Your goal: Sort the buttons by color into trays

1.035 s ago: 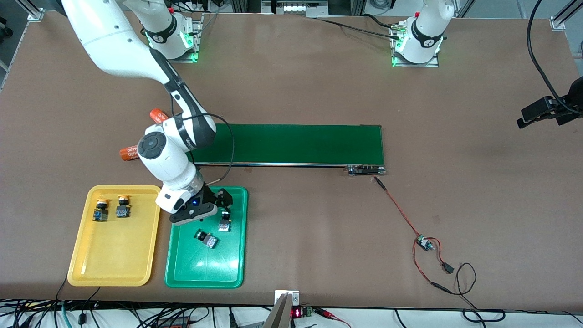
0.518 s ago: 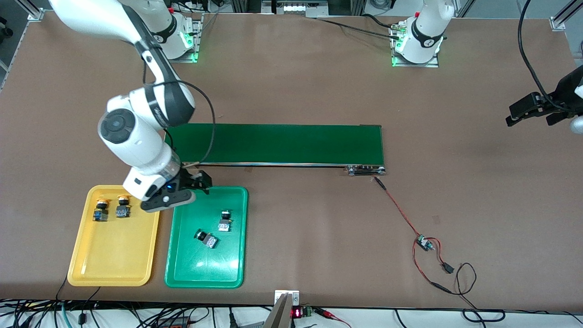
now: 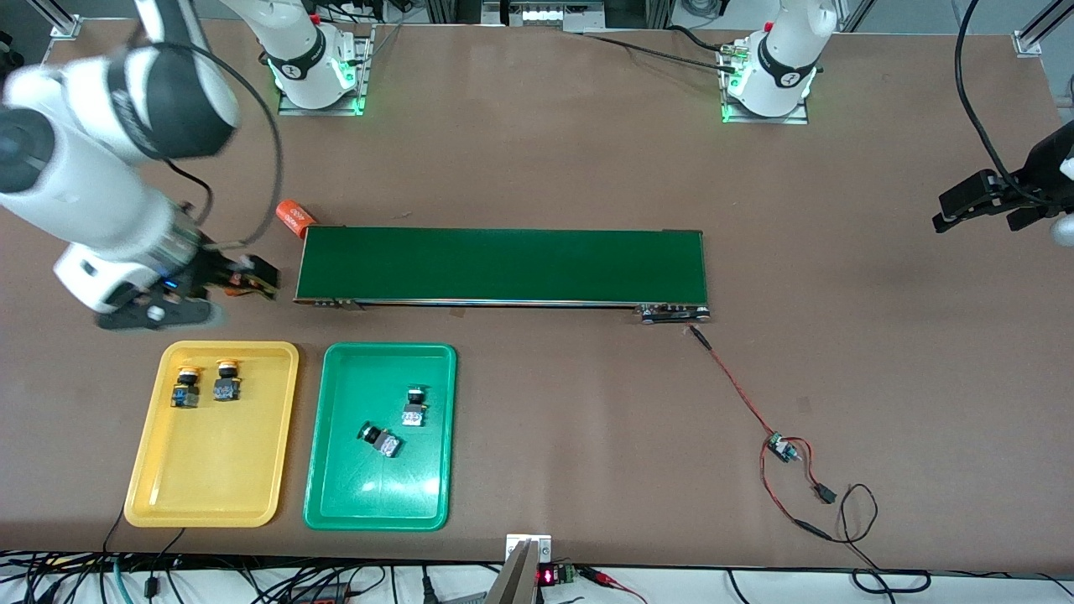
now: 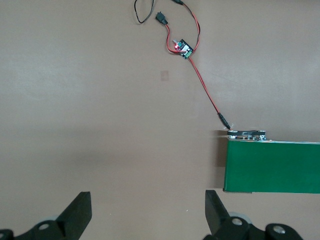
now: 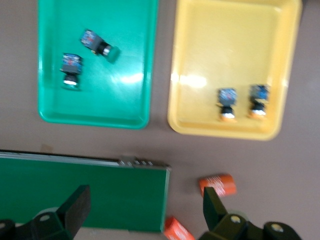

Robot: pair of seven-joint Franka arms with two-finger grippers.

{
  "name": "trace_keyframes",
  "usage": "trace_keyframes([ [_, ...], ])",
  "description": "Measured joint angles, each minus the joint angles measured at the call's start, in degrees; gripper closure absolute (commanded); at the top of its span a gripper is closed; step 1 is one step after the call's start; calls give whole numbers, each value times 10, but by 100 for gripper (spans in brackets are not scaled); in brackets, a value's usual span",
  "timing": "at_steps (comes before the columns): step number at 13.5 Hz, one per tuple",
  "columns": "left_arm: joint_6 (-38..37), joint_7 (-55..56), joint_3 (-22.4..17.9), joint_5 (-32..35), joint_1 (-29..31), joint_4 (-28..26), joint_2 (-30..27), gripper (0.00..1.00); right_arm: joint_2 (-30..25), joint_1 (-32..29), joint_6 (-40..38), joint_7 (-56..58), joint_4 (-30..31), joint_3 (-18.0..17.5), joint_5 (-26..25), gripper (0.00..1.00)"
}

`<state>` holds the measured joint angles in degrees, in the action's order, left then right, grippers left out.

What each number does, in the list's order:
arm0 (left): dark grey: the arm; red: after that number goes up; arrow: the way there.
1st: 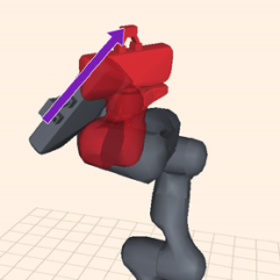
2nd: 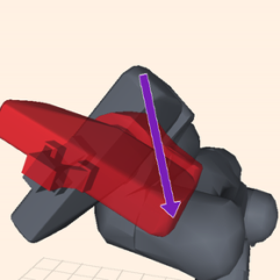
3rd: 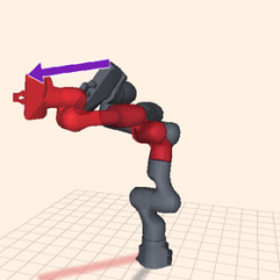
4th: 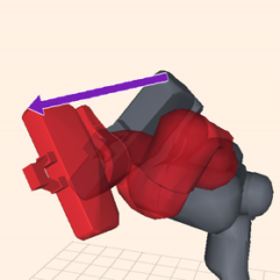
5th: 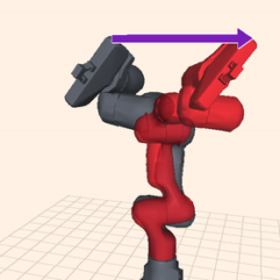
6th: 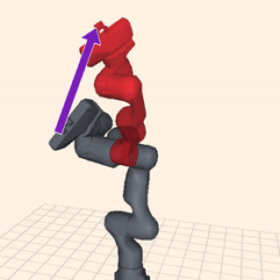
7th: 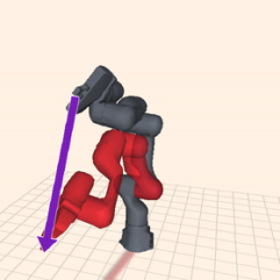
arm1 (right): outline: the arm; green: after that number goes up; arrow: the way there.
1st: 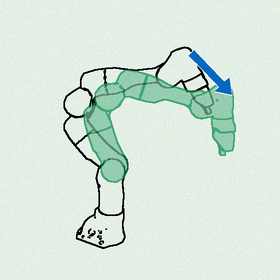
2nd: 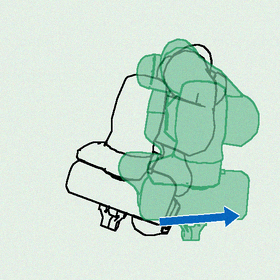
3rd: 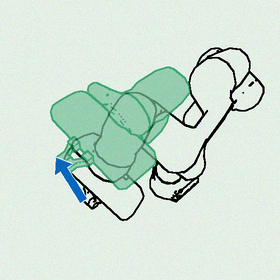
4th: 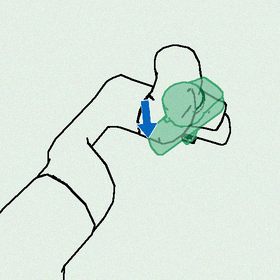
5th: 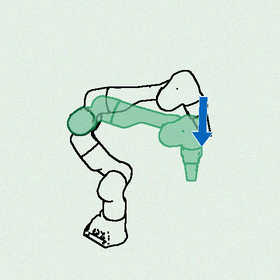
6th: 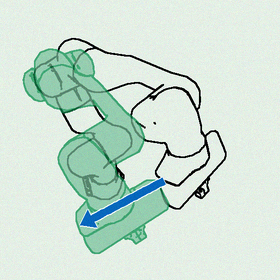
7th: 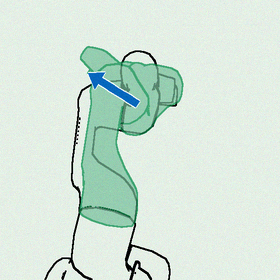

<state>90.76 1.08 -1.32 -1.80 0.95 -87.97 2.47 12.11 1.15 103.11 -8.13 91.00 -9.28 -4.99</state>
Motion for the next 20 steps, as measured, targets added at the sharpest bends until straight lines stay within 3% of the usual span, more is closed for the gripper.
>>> trace_keyframes([
  [8, 1, 0, -1, 0, 2, 0, 0, 0, -94, -75, -91, 35, 4, 44, 27, 0],
  [15, 1, 0, -1, 0, 4, 1, 0, 0, -146, -65, -94, 38, 56, 39, 27, 0],
  [20, 1, 0, -1, 0, 4, 1, 0, 0, -168, -65, -123, 101, 64, 46, 27, 0],
])
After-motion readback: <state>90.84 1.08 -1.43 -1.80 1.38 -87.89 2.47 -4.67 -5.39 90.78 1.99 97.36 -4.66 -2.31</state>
